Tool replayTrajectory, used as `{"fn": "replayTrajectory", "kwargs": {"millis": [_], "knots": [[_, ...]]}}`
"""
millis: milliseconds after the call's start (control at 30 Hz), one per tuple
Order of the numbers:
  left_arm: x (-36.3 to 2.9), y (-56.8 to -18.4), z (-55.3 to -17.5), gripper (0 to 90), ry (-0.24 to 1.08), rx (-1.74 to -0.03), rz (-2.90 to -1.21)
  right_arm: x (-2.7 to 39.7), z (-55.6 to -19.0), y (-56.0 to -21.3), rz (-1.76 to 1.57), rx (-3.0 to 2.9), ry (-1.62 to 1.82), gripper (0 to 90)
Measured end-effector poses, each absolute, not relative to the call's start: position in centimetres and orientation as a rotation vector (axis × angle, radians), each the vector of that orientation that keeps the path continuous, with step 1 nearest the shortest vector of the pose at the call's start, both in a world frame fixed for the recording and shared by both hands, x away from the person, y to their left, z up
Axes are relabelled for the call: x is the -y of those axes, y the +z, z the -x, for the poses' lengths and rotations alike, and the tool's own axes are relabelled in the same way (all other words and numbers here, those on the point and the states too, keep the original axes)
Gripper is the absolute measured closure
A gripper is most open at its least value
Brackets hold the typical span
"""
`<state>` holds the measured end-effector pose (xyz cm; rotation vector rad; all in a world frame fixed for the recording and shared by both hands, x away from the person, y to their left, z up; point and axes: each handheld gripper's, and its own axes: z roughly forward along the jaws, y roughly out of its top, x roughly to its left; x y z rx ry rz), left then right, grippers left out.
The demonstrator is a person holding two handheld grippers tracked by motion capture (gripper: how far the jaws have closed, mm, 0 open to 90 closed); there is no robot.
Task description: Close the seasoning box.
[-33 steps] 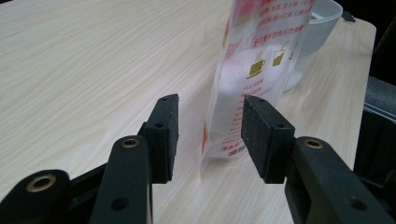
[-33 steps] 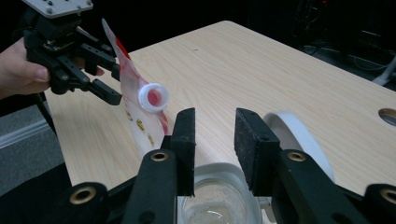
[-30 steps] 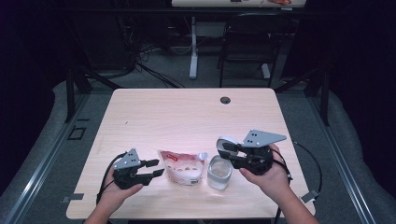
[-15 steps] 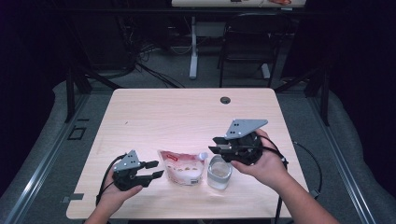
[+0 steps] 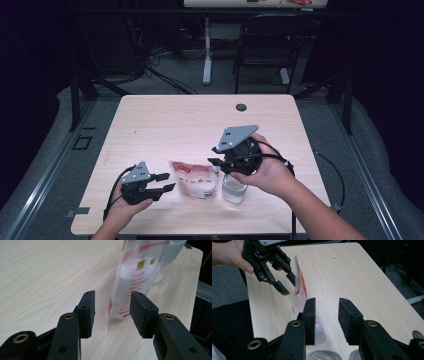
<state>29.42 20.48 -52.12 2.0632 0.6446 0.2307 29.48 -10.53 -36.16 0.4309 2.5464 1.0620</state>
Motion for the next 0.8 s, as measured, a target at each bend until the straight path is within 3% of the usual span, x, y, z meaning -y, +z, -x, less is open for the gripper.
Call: {"fn": "replayTrajectory", "kwargs": {"millis": [800], "knots": [[-20.3,-52.5,-29.5,56.5,0.232,-0.635,-2.074,5.2,-30.8,-37.6,-0.355,-2.637,1.068,71.8]]}}
